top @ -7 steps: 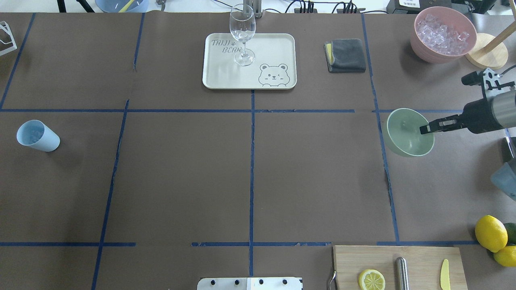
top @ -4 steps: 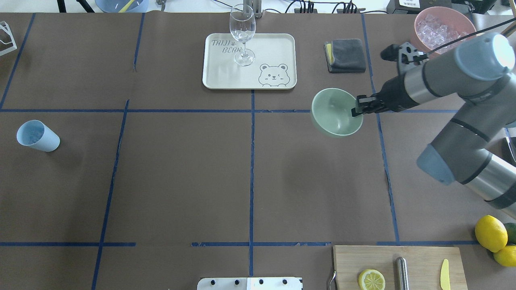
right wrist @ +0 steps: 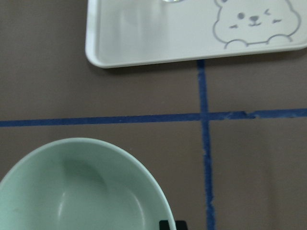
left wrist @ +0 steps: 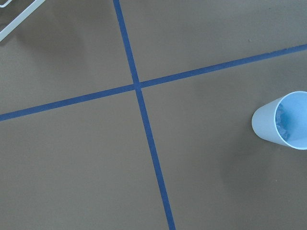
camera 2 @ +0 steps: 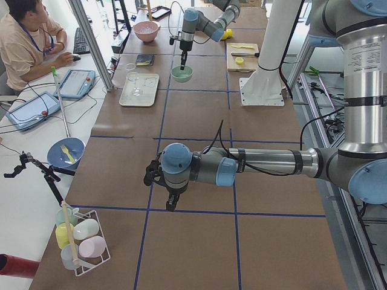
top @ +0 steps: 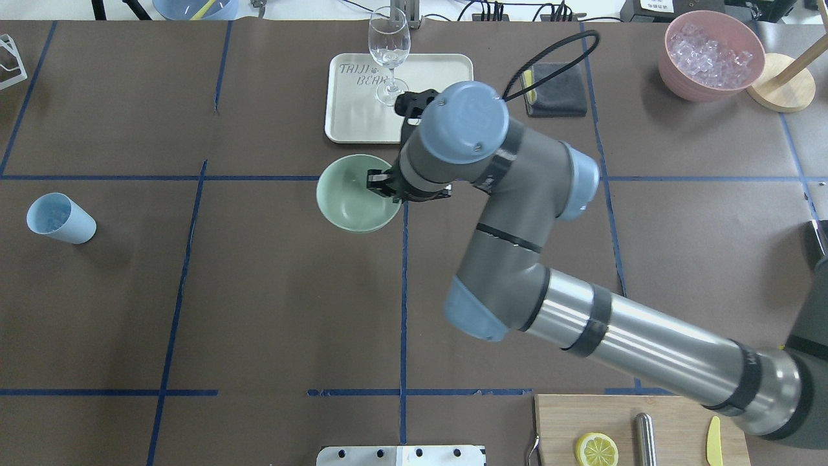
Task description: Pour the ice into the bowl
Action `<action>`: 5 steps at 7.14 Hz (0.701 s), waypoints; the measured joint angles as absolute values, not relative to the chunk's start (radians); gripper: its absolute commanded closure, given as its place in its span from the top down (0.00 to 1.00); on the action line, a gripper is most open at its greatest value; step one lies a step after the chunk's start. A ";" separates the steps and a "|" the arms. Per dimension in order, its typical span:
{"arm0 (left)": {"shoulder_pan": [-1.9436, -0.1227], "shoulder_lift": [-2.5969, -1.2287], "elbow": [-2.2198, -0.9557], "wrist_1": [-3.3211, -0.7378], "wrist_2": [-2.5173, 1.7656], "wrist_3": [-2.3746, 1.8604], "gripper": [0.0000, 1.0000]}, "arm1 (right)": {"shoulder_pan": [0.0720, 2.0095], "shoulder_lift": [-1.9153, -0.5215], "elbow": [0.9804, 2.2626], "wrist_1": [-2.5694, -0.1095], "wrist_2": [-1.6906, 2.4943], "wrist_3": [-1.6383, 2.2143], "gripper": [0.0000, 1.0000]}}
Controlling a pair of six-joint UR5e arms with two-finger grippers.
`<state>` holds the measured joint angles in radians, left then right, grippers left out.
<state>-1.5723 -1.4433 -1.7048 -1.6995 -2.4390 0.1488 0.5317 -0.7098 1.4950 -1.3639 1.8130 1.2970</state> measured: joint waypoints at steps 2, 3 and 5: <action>-1.572 -1.443 -1.704 -1.701 -2.439 0.149 1.00 | 0.427 -0.589 1.341 -1.365 1.685 1.344 0.00; -1.571 -1.443 -1.704 -1.701 -2.440 0.149 1.00 | 0.394 -0.565 1.295 -1.350 1.634 1.355 0.17; -1.571 -1.443 -1.703 -1.704 -2.441 0.149 1.00 | 0.368 -0.552 1.224 -1.272 1.601 1.363 1.00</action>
<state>-1.5708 -1.4435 -1.7034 -1.7042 -2.4405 0.1488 0.3679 -0.5518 1.2243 -1.2718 1.6012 1.3628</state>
